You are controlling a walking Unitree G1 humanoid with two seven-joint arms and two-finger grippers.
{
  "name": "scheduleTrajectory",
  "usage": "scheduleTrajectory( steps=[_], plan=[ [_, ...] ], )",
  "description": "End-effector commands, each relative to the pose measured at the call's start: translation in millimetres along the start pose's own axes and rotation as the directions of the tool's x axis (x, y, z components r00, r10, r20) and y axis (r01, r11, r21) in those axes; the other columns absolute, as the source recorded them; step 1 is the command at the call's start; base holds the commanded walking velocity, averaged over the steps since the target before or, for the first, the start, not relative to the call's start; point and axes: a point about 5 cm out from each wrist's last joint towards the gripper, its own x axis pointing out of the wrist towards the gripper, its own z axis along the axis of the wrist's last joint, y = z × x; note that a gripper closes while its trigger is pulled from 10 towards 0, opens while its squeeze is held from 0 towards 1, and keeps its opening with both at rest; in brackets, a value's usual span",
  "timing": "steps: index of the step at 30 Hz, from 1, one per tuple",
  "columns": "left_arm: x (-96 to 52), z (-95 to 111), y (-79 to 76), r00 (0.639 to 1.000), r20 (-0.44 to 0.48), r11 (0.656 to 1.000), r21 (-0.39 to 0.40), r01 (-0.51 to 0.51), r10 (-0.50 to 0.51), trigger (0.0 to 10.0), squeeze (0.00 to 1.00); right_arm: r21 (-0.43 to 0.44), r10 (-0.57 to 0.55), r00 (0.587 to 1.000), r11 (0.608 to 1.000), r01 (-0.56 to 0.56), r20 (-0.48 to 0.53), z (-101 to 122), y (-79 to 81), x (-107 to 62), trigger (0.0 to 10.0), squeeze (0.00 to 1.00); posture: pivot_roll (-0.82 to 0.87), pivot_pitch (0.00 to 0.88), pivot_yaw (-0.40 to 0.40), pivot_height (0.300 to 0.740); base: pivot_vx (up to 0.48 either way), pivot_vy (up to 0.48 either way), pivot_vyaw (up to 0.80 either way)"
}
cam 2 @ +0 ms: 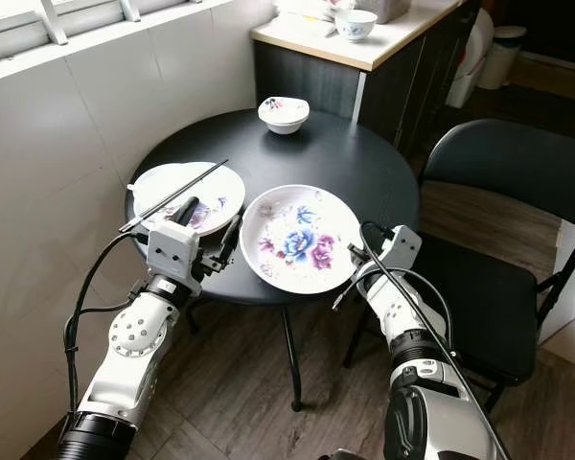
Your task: Kitchen organization
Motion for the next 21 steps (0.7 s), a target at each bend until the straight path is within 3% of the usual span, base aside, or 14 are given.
scheduleTrajectory(
  steps=[1, 7, 9, 14, 18, 21],
  plan=[
    [2.7, -0.3, -3.4, 1.000, -0.008, 1.000, 0.012, 0.023, -0.023, 10.0, 0.00, 0.013, 0.001, 0.999, 1.000, -0.001, 0.050, 6.9, 2.0, -1.4, 0.0, 0.00, 0.00, 0.000, -0.057, 0.740, 0.000, 0.000, 0.00],
    [3.2, -0.9, -3.5, 1.000, -0.010, 1.000, 0.013, 0.024, -0.024, 10.0, 0.00, -0.057, 0.106, 0.961, 0.994, -0.095, 0.256, 38.1, 22.8, -8.8, 0.0, 0.00, 0.00, 0.000, -0.054, 0.740, 0.000, 0.000, 0.00],
    [3.2, -1.1, -3.3, 1.000, -0.010, 1.000, 0.013, 0.024, -0.024, 10.0, 0.00, -0.073, 0.120, 0.952, 0.992, -0.103, 0.280, 41.9, 25.4, -10.3, 0.0, 0.00, 0.00, 0.000, -0.054, 0.740, 0.000, 0.000, 0.00],
    [1.0, -3.1, -3.1, 1.000, -0.018, 1.000, 0.014, 0.020, -0.020, 10.0, 0.00, -0.211, 0.235, 0.876, 0.965, -0.157, 0.421, 60.7, 46.2, -24.2, 0.0, 0.00, 0.00, 0.000, -0.055, 0.740, 0.000, 0.000, 0.00],
    [-0.6, -4.4, -2.2, 1.000, -0.026, 1.000, 0.015, 0.016, -0.016, 10.0, 0.00, -0.273, 0.292, 0.851, 0.944, -0.184, 0.436, 59.8, 54.0, -30.4, 0.0, 0.00, 0.00, 0.000, -0.055, 0.740, 0.000, 0.000, 0.00],
    [-1.8, -6.1, -1.8, 0.999, -0.038, 1.000, 0.015, 0.016, -0.015, 10.0, 0.00, -0.354, 0.353, 0.817, 0.914, -0.197, 0.456, 60.8, 62.3, -37.5, 0.0, 0.00, 0.00, 0.000, -0.055, 0.740, 0.000, 0.000, 0.78]
  ],
)
